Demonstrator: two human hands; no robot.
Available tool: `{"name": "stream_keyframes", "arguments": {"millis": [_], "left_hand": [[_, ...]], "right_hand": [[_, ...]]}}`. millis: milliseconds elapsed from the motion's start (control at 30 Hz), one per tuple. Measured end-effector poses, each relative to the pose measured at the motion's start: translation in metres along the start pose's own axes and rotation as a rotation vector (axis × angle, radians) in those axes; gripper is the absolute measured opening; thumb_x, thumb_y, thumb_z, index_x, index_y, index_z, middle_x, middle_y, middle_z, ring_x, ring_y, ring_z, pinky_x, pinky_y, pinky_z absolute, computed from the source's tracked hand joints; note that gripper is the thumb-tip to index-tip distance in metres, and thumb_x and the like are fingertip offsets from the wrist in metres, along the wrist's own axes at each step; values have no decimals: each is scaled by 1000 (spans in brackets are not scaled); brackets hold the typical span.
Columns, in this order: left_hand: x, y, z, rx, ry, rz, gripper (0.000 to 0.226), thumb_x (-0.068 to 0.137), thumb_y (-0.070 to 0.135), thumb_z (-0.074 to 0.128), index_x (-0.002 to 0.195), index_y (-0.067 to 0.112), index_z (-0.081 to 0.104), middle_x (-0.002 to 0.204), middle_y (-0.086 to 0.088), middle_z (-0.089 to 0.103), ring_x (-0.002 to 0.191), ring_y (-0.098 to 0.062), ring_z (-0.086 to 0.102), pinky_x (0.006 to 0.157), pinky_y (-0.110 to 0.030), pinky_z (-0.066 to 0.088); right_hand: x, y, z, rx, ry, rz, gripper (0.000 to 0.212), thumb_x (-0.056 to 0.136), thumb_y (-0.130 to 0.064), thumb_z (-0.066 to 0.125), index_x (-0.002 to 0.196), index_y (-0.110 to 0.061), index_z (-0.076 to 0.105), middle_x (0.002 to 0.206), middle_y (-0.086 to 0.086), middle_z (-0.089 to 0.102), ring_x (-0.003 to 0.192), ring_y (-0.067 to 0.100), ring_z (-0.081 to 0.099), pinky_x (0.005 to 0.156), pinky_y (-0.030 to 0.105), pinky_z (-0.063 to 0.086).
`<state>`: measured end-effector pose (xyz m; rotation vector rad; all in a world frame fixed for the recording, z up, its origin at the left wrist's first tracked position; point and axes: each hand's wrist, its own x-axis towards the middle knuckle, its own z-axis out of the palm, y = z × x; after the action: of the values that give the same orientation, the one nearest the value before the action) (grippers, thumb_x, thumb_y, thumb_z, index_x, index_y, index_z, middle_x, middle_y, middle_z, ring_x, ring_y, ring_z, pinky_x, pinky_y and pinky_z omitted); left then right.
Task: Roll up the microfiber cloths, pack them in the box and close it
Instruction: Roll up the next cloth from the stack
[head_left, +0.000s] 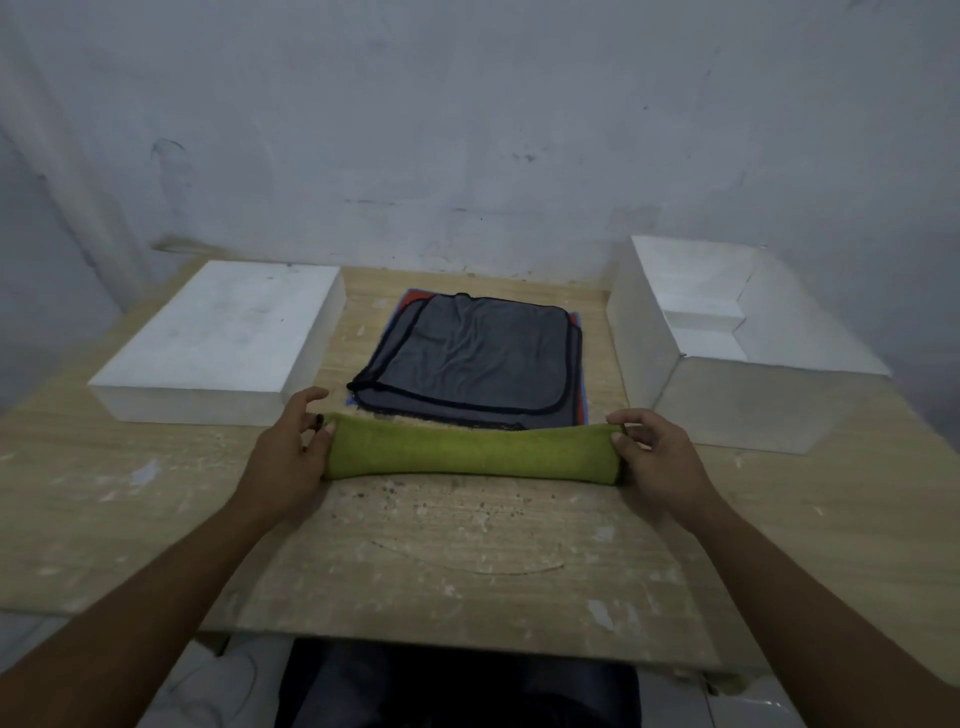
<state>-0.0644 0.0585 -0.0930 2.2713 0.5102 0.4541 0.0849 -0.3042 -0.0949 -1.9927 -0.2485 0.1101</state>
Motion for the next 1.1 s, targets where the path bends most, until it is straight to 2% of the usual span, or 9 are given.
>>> {"name": "stream_keyframes", "arguments": {"millis": [167, 233, 333, 500, 567, 667, 833, 967, 1100], "left_hand": [[2, -3, 5, 47, 53, -48, 37, 93, 18, 58, 129, 9, 50, 114, -16, 64, 82, -19, 55, 57, -20, 39], [5, -1, 6, 96, 36, -75, 39, 90, 19, 62, 126, 9, 52, 117, -16, 61, 82, -20, 56, 63, -27, 43], [6, 13, 12, 145, 19, -15, 36, 86, 18, 66, 121, 7, 58, 122, -15, 54, 94, -24, 58, 79, -30, 44], [-3, 57, 36, 79, -120, 161, 19, 87, 21, 65, 106, 17, 66, 108, -1, 59, 98, -15, 57, 78, -24, 40], [-5, 73, 49, 48, -172, 228, 18, 88, 22, 65, 105, 17, 67, 105, 2, 62, 97, -12, 57, 81, -25, 44], [-8, 91, 70, 29, -259, 305, 21, 89, 23, 64, 108, 16, 67, 106, 3, 64, 96, -9, 58, 84, -22, 46], [-16, 103, 97, 40, -389, 333, 25, 90, 26, 61, 112, 14, 67, 110, 0, 65, 98, -10, 58, 83, -17, 43], [-20, 103, 105, 53, -413, 332, 24, 91, 25, 58, 112, 15, 67, 111, -1, 65, 99, -11, 58, 83, -18, 43], [-20, 108, 109, 92, -427, 366, 34, 91, 32, 59, 120, 16, 64, 115, 0, 64, 102, -13, 58, 90, -27, 48]], "right_hand": [[-2, 1, 2, -164, 31, 2, 23, 87, -10, 65, 89, -33, 64, 89, 4, 68, 86, 23, 66, 67, 27, 48], [-1, 0, 5, -244, 32, 27, 19, 85, -15, 68, 101, -25, 63, 93, 3, 66, 90, 25, 66, 67, 24, 44], [-2, -7, 11, -382, 32, 39, 38, 87, -27, 66, 121, -12, 57, 113, 9, 63, 105, 26, 61, 78, 24, 41], [-1, -10, 10, -569, -174, 109, 71, 75, -60, 64, 134, -23, 49, 127, 12, 57, 116, 31, 54, 98, 43, 48], [2, -9, 9, -646, -238, 105, 76, 69, -67, 58, 132, -24, 52, 124, 11, 59, 113, 30, 54, 98, 43, 46], [2, -17, 6, -634, -270, 145, 55, 77, -53, 68, 119, -18, 58, 111, 6, 62, 104, 26, 58, 86, 33, 46], [1, -23, 7, -409, -291, 220, 25, 74, -31, 78, 80, -15, 61, 83, 8, 65, 79, 24, 65, 68, 38, 54], [1, -24, 4, -233, -247, 233, 25, 72, -21, 81, 81, -14, 58, 81, 7, 65, 69, 18, 60, 58, 29, 48], [1, -26, -2, 71, -237, 321, 33, 72, -12, 82, 95, -8, 59, 95, 18, 68, 75, 26, 68, 58, 32, 57]]}}
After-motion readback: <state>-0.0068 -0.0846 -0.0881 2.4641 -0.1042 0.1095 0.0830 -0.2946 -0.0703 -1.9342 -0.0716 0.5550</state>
